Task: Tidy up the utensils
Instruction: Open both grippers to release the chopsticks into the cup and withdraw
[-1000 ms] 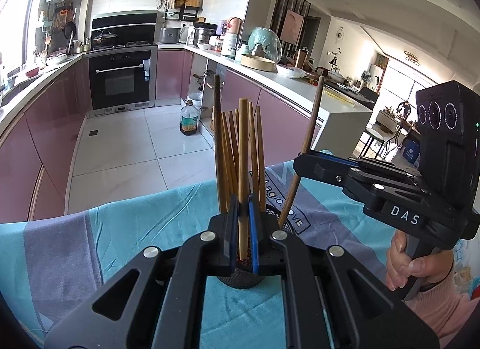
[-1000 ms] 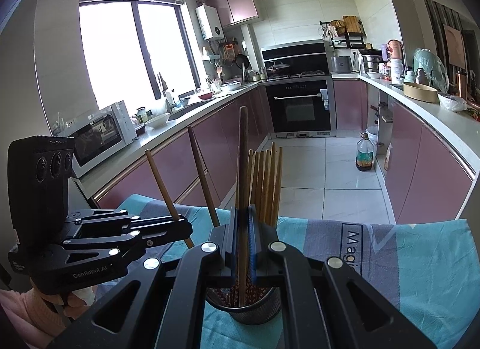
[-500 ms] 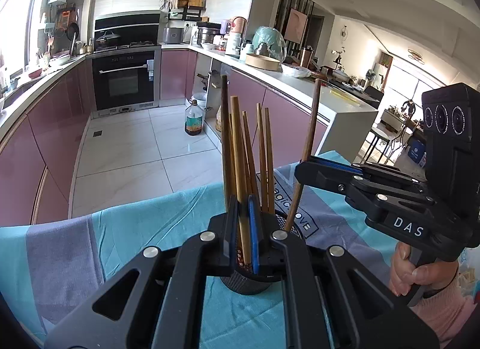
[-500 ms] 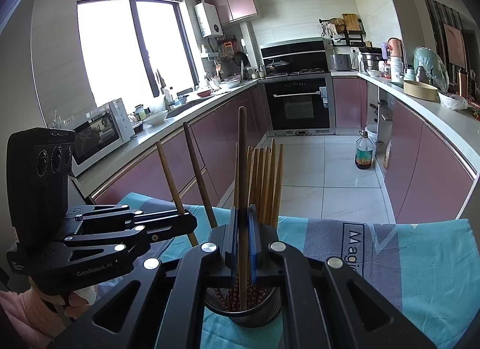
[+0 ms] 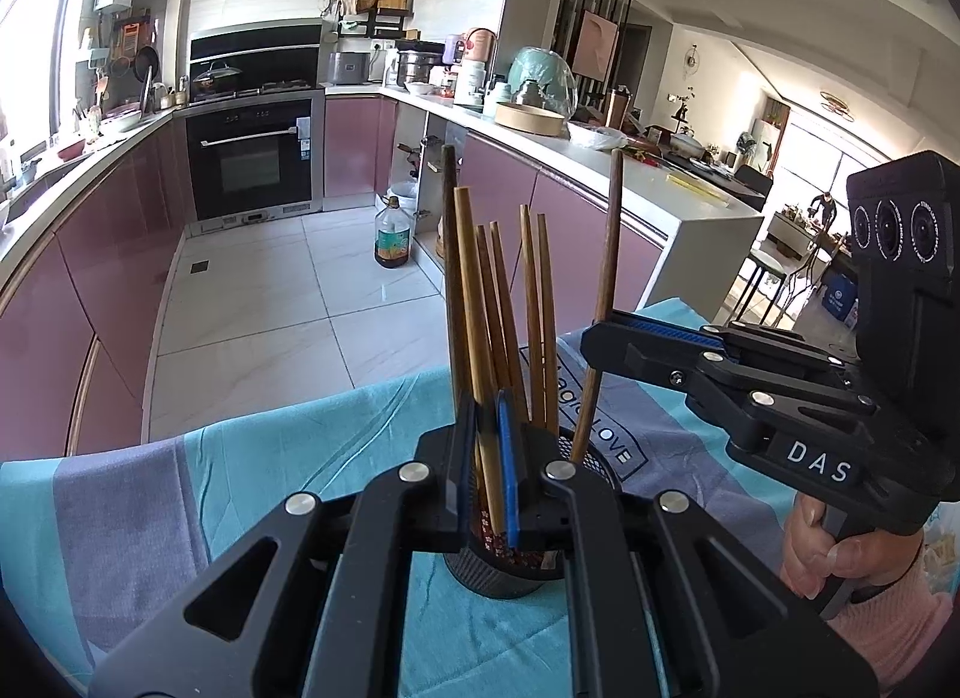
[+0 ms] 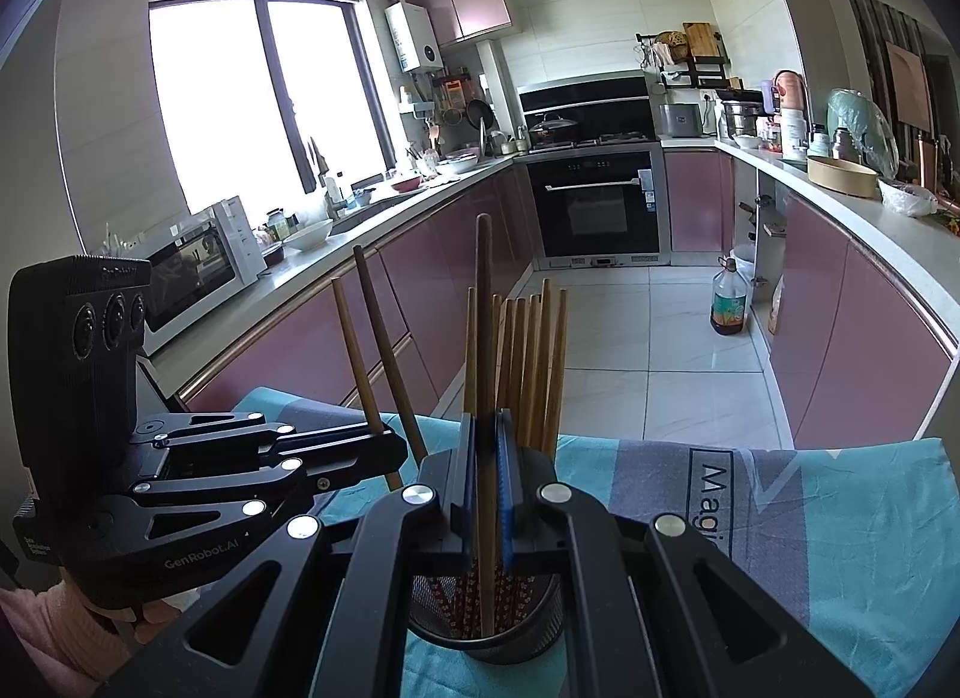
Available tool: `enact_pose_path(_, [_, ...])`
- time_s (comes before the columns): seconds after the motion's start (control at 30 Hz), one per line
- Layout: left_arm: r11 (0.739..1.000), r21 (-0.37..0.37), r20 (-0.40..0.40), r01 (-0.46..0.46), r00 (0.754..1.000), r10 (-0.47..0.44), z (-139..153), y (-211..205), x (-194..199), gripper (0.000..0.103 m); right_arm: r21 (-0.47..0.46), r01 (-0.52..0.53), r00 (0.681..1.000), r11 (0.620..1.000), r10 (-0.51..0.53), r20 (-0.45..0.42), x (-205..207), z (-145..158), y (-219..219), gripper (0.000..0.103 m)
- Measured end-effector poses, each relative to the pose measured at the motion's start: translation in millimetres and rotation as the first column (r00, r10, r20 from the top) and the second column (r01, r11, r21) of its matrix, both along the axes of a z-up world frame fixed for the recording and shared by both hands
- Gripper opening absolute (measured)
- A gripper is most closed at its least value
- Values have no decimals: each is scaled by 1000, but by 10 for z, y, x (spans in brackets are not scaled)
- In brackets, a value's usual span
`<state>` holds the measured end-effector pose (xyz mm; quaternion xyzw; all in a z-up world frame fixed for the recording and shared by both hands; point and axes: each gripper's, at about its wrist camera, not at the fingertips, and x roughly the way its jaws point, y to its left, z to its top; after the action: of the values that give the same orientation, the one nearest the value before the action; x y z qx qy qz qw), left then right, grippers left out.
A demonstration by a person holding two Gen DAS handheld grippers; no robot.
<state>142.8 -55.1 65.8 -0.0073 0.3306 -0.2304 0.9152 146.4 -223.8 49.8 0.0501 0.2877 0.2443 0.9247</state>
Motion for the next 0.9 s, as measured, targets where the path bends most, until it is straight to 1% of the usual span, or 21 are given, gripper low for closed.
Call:
enact_pose_path(0.53, [1000,19,-19,-23,1000,24,-83,-18,166,9,3,4,1000,1000,-3,-16,94,-16,-5,5])
enact_pose_path(0.9, [999,34,-23,-18,1000,19,-127,-55,220,10,14,10,999,1000,-9,-36,141,-62,1,7])
